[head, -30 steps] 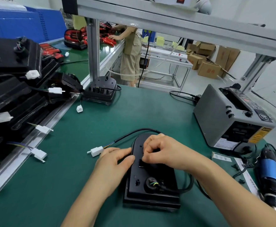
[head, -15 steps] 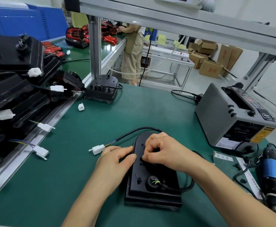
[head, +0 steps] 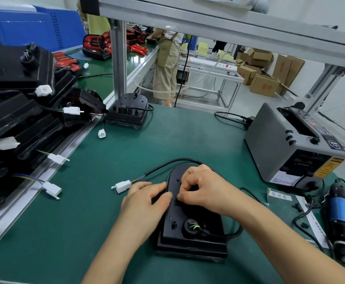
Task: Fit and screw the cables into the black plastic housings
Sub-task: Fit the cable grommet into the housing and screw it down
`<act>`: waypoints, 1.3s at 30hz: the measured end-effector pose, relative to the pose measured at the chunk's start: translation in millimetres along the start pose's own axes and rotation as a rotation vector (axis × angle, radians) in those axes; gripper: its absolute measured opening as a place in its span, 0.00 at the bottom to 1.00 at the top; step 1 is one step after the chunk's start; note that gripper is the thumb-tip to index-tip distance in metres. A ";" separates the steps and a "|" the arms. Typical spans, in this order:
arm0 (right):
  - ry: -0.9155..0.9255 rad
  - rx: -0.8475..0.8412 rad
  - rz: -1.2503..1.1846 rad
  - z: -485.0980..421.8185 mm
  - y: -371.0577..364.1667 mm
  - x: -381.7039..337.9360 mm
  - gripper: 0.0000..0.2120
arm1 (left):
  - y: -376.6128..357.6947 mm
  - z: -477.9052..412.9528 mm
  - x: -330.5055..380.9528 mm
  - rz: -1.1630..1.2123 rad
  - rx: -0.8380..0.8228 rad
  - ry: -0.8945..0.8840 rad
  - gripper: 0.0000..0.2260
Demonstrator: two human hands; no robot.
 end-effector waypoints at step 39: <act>0.034 0.377 0.142 63.8 4.0 45.2 0.20 | 5.1 33.2 45.4 -0.905 -0.088 -0.502 0.42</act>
Point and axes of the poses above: each hand's wrist, its own z-axis away from the middle knuckle, its own y-axis out of the back of the hand, x = y × z, the point moved 5 cm from there along -z, towards the middle knuckle, and after that the axes turned 13 degrees about -y, right-handed, at the moved point
